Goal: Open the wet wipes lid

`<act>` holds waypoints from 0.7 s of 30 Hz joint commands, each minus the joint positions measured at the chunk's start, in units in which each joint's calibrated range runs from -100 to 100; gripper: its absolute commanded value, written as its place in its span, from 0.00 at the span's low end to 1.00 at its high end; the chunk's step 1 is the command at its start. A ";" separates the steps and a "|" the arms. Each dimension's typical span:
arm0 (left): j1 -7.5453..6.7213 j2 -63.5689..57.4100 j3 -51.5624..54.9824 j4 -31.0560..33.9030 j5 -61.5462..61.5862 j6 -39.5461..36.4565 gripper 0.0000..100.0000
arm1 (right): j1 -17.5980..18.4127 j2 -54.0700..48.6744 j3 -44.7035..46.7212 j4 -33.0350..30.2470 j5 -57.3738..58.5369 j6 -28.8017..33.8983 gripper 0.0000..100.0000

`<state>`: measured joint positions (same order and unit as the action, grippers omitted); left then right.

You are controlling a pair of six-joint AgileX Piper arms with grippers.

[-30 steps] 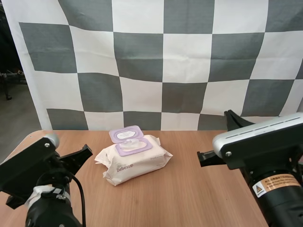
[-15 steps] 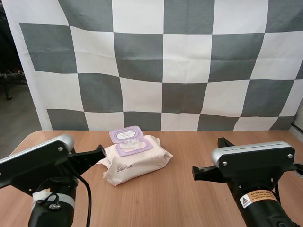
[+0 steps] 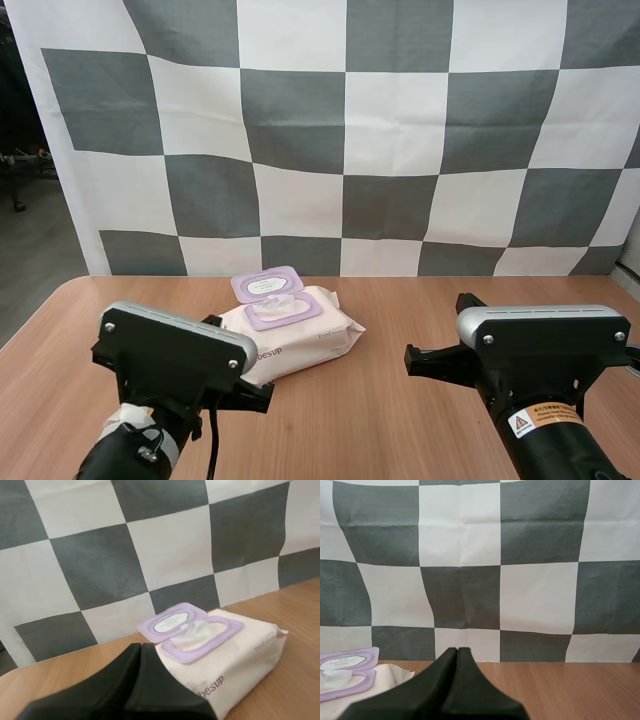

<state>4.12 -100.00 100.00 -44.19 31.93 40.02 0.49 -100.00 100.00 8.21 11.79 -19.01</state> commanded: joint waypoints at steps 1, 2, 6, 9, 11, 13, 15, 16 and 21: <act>-1.16 0.00 0.00 36.19 -1.52 -25.11 0.01 | 0.01 0.00 0.00 0.04 0.10 0.01 0.00; -1.84 0.00 0.00 38.41 -2.79 -31.02 0.01 | 0.01 0.00 0.00 0.04 0.10 0.01 0.00; -4.29 0.00 0.00 42.38 -7.34 -46.60 0.01 | 0.01 0.00 0.00 0.04 0.10 0.01 0.00; -5.05 0.00 0.00 42.79 -8.63 -48.22 0.01 | 0.01 0.00 0.00 0.04 1.04 0.01 0.00; -4.69 0.00 0.00 42.76 -7.28 -48.13 0.01 | 0.01 0.00 0.00 0.04 5.34 0.01 0.00; -4.53 0.00 0.00 42.76 -6.91 -48.13 0.01 | 0.01 0.00 0.00 0.04 12.23 0.01 0.00; -4.53 0.00 0.00 42.76 -6.48 -48.13 0.01 | 0.01 0.00 0.00 -0.23 18.30 0.01 0.00; -4.53 0.00 0.00 42.76 -5.30 -48.13 0.01 | 0.01 0.00 0.00 -0.42 19.82 0.01 0.00; -4.53 0.00 0.00 43.43 -3.95 -47.84 0.01 | 0.01 0.00 0.00 -0.42 19.82 0.01 0.00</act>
<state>-0.41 -100.00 100.00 -7.78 27.86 8.29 0.49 -100.00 100.00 7.88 31.44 -19.01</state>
